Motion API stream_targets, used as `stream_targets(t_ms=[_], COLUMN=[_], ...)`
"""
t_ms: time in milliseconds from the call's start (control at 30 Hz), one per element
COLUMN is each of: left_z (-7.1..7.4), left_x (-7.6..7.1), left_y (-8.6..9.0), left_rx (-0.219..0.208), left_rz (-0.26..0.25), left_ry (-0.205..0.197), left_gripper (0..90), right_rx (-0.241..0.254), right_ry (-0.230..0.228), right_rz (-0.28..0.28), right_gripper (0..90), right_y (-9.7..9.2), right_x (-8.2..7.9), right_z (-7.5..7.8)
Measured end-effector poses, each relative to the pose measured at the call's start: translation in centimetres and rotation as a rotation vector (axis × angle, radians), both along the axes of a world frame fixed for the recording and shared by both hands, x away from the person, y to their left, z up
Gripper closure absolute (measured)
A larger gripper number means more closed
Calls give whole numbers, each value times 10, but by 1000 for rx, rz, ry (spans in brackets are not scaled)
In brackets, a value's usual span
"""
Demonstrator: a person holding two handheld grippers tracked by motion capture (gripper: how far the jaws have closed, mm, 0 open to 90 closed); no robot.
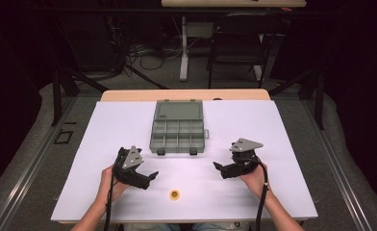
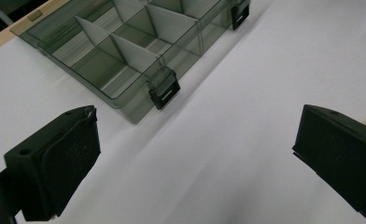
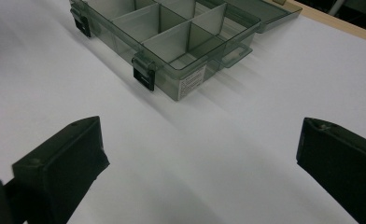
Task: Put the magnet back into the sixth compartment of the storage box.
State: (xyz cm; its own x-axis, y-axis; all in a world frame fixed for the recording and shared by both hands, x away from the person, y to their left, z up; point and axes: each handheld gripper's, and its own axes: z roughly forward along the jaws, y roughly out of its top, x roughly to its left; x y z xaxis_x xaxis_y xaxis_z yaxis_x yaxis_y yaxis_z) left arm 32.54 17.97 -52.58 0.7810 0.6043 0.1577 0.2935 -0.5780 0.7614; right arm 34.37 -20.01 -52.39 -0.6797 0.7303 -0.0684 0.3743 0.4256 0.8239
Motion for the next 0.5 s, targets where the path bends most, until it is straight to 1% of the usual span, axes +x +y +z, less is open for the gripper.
stream_targets(t_ms=[100, 333, 500], left_z=[2, 6, 7], left_x=[-3, -8, -12], left_y=[-2, -12, -19], left_rx=[-2, 27, 31], left_rz=[-13, -49, -79], left_ry=[-1, -3, -1], left_gripper=[2, 2, 2], right_rx=[-3, 9, 6], right_ry=[0, -1, -3], right_rz=[2, 2, 12], right_gripper=[5, 5, 5], right_y=[0, -2, -3], right_x=[0, 0, -2], right_z=[0, 1, 1])
